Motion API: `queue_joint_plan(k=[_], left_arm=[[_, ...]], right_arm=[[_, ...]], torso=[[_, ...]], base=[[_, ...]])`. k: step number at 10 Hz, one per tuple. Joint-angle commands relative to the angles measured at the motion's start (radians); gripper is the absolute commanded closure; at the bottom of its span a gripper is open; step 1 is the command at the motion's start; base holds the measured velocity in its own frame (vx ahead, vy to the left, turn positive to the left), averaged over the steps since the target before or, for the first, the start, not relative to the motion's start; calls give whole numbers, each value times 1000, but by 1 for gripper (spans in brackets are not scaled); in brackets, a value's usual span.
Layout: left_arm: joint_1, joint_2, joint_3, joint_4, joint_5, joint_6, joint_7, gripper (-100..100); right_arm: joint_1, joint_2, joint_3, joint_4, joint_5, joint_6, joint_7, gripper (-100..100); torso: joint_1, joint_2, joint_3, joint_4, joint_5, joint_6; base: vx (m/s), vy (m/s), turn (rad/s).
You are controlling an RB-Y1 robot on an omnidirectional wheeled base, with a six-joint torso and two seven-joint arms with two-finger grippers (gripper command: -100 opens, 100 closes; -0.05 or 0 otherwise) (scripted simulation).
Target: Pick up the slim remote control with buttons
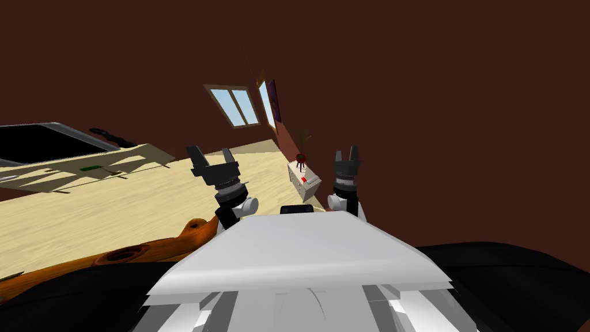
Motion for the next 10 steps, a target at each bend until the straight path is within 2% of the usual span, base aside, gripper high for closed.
queue_joint_plan(k=[1,5,6,8,9,10], left_arm=[[0,0,0,0,0,0,0,0],[0,0,0,0,0,0,0,0],[0,0,0,0,0,0,0,0],[0,0,0,0,0,0,0,0],[0,0,0,0,0,0,0,0],[0,0,0,0,0,0,0,0]], right_arm=[[18,-42,3,22,12,-2,11,-100],[71,-142,16,102,56,-8,53,-100],[71,-142,16,102,56,-8,53,-100],[106,-199,26,163,87,-11,84,-100],[106,-199,26,164,87,-11,84,-100],[124,-229,33,188,105,-13,100,-100]], torso=[[0,0,0,0,0,0],[-3,9,5,2,-1,0],[-2,8,5,2,-1,0],[-1,6,4,1,0,0],[-2,7,4,2,0,0],[-2,6,4,2,0,0]], base=[[-47,-28,77],[-126,-28,143],[-87,-13,57],[-99,-7,184],[-89,-16,123],[-80,-10,212]])
